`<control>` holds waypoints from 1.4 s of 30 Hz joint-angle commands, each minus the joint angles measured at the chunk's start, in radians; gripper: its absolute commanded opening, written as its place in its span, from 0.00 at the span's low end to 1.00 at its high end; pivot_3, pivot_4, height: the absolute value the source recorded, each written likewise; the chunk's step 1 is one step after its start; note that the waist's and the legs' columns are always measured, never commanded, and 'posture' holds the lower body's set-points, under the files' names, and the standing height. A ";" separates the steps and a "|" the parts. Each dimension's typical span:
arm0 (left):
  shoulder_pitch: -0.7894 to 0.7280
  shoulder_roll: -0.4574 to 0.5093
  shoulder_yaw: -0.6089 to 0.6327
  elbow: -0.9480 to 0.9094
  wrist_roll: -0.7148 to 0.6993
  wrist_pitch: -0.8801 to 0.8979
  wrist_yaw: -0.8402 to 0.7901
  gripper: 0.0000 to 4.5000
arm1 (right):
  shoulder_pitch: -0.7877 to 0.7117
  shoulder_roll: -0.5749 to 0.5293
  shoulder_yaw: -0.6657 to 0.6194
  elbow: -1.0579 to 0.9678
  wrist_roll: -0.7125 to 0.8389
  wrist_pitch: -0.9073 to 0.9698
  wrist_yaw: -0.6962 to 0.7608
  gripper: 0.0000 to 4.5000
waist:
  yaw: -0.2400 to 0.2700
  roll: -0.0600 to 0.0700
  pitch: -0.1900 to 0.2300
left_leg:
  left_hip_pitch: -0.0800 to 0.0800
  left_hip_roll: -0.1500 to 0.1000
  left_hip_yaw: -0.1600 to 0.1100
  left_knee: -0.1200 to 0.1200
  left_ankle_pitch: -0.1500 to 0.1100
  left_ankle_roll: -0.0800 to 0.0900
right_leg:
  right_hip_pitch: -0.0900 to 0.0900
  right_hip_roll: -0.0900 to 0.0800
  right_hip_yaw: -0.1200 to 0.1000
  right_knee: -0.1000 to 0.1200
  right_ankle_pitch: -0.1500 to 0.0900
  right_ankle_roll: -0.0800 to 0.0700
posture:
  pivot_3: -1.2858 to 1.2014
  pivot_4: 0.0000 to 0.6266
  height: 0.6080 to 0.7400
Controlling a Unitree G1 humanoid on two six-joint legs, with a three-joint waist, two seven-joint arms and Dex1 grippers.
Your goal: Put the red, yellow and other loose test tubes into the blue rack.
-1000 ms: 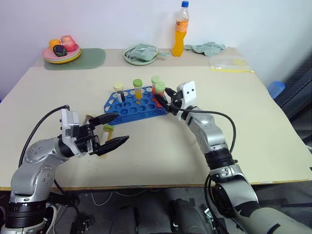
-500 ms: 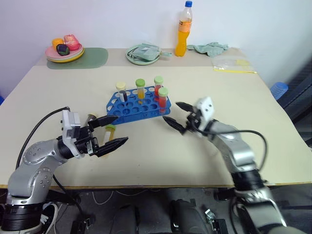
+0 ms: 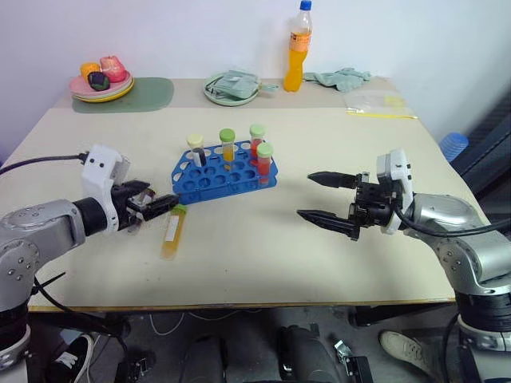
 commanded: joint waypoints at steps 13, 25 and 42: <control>-0.391 0.182 -0.287 0.359 -0.036 0.319 -0.030 1.00 | -0.047 0.031 0.043 -0.032 -0.001 -0.036 -0.025 0.98 | 0.025 -0.004 0.002 | 0.000 -0.001 0.000 0.001 0.000 0.000 | 0.000 0.000 0.000 0.000 0.000 -0.001 | 0.52 0.24 1.00; -0.671 0.073 -0.624 0.712 0.113 0.319 -0.172 1.00 | -0.014 0.062 0.069 -0.037 -0.024 -0.079 -0.056 0.98 | 0.024 -0.004 0.002 | -0.001 -0.002 0.000 0.001 0.000 -0.001 | 0.000 0.000 0.000 0.001 0.000 -0.001 | 0.52 0.24 1.00; -0.563 -0.017 -0.583 0.712 0.067 0.319 -0.065 0.37 | 0.013 0.067 0.071 -0.022 -0.049 -0.123 -0.076 1.00 | 0.027 -0.004 0.002 | -0.001 -0.002 0.000 0.003 0.000 -0.001 | 0.000 0.000 0.000 0.002 0.001 0.001 | 0.52 0.24 1.00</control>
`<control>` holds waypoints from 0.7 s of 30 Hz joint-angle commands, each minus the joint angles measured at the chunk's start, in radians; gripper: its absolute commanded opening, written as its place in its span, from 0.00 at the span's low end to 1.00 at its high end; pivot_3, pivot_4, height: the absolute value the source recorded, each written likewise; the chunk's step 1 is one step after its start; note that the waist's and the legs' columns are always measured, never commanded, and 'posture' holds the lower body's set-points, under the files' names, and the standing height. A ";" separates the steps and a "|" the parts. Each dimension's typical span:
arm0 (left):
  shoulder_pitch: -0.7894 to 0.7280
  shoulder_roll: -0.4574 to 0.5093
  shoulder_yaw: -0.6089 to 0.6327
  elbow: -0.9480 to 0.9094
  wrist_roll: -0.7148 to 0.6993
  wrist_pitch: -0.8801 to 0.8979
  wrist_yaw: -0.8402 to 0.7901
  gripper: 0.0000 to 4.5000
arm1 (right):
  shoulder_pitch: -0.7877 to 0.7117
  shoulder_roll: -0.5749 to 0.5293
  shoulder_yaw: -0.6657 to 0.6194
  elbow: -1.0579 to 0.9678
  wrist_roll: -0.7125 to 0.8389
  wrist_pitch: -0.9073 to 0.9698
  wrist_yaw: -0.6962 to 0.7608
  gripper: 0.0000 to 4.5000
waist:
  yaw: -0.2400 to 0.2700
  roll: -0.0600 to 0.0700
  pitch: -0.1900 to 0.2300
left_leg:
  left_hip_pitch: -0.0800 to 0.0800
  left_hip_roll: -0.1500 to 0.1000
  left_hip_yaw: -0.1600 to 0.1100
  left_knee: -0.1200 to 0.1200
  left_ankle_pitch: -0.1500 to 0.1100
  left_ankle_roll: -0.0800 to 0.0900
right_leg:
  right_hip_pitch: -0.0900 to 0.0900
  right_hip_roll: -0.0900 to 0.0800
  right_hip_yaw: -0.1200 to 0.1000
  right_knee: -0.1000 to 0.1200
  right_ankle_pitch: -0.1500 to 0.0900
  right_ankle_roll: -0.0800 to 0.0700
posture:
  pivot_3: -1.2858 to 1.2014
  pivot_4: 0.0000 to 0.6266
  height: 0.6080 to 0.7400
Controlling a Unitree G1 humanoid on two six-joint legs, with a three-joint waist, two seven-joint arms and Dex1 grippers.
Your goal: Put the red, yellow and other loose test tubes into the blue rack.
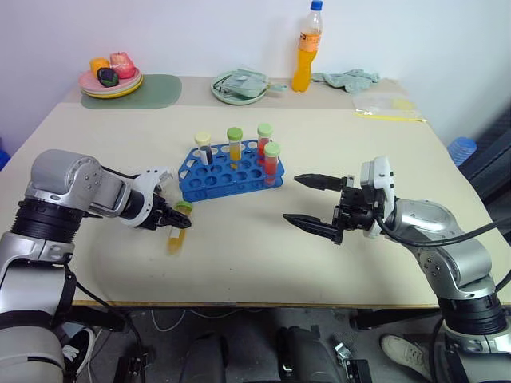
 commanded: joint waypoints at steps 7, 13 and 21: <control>0.054 -0.026 0.205 -0.042 -0.106 0.008 0.186 0.16 | -0.013 -0.003 -0.018 -0.006 -0.019 -0.030 -0.004 1.00 | 0.000 0.000 0.000 | 0.000 0.000 0.000 0.001 0.000 0.000 | 0.001 -0.001 0.000 0.001 0.000 0.000 | 0.52 0.24 1.00; 0.308 -0.013 0.451 -0.513 -0.198 0.003 0.295 0.16 | 0.009 -0.011 -0.037 -0.009 -0.017 -0.035 -0.005 1.00 | -0.004 0.000 0.000 | 0.001 0.000 0.000 0.001 0.000 0.000 | 0.000 -0.002 0.000 0.006 0.000 0.001 | 0.52 0.24 1.00; 0.523 -0.216 0.506 -0.825 0.017 -0.598 0.141 0.16 | -0.009 -0.023 -0.052 0.015 -0.017 -0.036 -0.001 1.00 | 0.009 0.000 0.000 | 0.002 -0.002 0.000 0.002 0.001 -0.003 | 0.001 -0.004 0.000 0.006 -0.001 -0.003 | 0.52 0.24 1.00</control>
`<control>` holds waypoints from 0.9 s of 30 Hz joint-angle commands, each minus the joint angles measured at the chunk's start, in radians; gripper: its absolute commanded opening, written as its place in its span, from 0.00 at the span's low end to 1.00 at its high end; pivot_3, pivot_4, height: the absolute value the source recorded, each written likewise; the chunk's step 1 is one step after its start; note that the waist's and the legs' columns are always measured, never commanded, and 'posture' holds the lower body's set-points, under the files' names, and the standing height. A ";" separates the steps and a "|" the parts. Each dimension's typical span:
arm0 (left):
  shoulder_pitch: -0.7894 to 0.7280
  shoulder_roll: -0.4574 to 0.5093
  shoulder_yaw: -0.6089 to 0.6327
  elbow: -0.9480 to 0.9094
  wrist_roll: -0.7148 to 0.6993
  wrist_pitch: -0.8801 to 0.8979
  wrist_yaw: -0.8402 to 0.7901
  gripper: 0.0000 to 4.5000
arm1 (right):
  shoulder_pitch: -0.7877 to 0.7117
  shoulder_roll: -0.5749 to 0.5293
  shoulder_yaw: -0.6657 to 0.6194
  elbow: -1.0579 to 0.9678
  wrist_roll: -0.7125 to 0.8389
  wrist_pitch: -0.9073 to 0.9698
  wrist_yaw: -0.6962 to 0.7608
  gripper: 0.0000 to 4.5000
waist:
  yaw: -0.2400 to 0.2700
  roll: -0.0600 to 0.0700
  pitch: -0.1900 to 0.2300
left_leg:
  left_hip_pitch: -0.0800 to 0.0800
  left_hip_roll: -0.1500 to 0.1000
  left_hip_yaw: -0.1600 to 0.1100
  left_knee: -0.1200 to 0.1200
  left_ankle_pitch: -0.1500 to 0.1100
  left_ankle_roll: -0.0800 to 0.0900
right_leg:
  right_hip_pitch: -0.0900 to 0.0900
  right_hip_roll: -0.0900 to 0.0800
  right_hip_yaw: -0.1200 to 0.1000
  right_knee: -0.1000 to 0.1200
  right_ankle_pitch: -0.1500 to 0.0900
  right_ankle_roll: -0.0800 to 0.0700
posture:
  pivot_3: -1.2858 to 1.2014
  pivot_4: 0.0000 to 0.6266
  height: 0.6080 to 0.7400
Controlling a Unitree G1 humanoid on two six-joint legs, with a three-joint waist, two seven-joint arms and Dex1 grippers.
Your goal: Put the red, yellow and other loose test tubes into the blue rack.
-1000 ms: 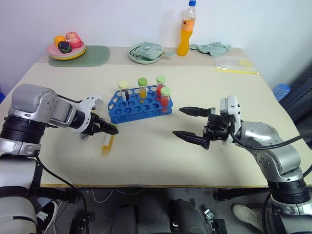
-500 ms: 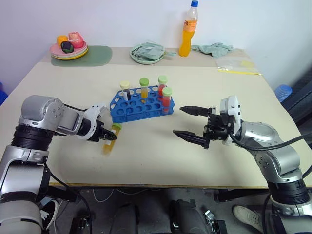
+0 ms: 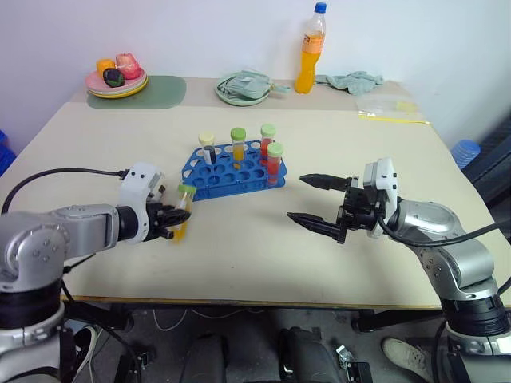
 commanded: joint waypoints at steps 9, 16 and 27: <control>-0.027 -0.131 -0.286 0.299 0.580 -1.082 -0.381 0.16 | -0.029 0.017 -0.057 -0.024 0.007 0.006 -0.099 1.00 | 0.014 0.001 -0.001 | 0.000 0.000 0.001 0.000 0.000 0.000 | 0.000 0.001 0.000 -0.001 0.000 0.000 | 0.52 0.24 1.00; -0.169 -0.279 -0.343 0.684 0.724 -1.523 -0.448 0.16 | 0.013 0.001 -0.082 -0.068 0.017 0.029 -0.145 1.00 | 0.015 0.001 -0.001 | -0.003 0.000 0.001 0.000 -0.001 0.003 | 0.000 0.001 0.000 -0.008 0.003 0.005 | 0.52 0.24 1.00; -0.277 -0.408 -0.374 1.074 0.830 -1.853 -0.485 0.16 | 0.048 -0.027 -0.117 -0.095 0.045 0.072 -0.155 1.00 | 0.012 0.001 -0.001 | -0.002 0.000 0.001 0.000 -0.002 0.004 | 0.001 0.002 0.000 -0.008 0.005 0.008 | 0.52 0.24 1.00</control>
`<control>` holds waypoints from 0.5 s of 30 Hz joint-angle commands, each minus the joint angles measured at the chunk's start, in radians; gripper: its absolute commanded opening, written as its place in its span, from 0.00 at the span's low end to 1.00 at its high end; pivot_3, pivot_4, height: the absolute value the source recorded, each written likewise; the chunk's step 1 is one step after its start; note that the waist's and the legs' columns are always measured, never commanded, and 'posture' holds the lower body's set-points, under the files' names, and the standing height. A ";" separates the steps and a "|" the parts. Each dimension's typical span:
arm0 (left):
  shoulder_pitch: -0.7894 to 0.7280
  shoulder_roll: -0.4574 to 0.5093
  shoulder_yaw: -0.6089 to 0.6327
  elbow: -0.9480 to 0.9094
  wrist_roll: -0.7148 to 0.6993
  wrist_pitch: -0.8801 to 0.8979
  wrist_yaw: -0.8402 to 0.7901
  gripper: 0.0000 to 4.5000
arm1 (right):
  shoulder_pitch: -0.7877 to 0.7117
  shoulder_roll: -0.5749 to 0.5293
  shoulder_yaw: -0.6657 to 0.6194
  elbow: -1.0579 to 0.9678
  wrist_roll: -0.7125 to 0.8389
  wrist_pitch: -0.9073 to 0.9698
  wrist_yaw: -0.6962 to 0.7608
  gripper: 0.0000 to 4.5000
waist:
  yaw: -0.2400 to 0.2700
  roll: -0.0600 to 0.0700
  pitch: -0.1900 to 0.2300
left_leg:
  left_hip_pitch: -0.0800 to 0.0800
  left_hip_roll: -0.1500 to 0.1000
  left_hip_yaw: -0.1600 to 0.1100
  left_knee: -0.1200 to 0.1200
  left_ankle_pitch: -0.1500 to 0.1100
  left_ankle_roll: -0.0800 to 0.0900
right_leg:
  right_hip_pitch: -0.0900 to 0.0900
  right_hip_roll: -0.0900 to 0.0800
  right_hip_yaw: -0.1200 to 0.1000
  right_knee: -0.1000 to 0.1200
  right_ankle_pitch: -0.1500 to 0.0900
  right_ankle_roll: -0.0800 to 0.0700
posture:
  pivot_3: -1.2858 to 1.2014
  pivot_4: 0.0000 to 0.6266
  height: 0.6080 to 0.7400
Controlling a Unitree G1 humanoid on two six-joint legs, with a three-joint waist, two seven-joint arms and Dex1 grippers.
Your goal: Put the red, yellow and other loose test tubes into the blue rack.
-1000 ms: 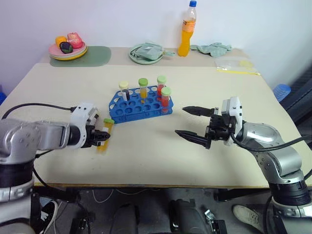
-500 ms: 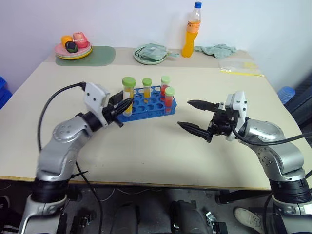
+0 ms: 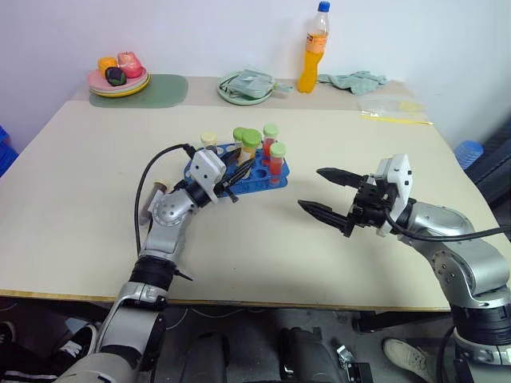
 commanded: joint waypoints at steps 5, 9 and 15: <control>-0.085 -0.022 -0.005 0.173 0.071 -0.149 0.015 0.16 | -0.007 -0.025 -0.047 -0.031 0.012 0.002 -0.005 1.00 | 0.005 0.000 0.000 | -0.001 0.000 0.000 0.000 0.000 0.000 | 0.000 0.000 0.000 0.000 0.000 0.001 | 0.52 0.24 1.00; -0.115 -0.026 -0.006 0.250 0.106 -0.185 0.030 0.16 | -0.011 -0.022 -0.050 -0.040 0.010 0.010 -0.019 1.00 | 0.003 0.000 0.000 | -0.001 0.000 0.000 0.000 0.000 0.000 | 0.001 -0.001 0.000 -0.001 0.001 0.003 | 0.52 0.24 1.00; -0.134 -0.036 0.000 0.333 0.109 -0.216 0.016 0.16 | -0.002 -0.023 -0.054 -0.058 0.008 0.015 -0.039 1.00 | 0.002 0.000 0.000 | 0.000 0.000 0.000 0.000 0.000 0.000 | 0.001 0.000 0.000 0.000 0.002 0.003 | 0.52 0.24 1.00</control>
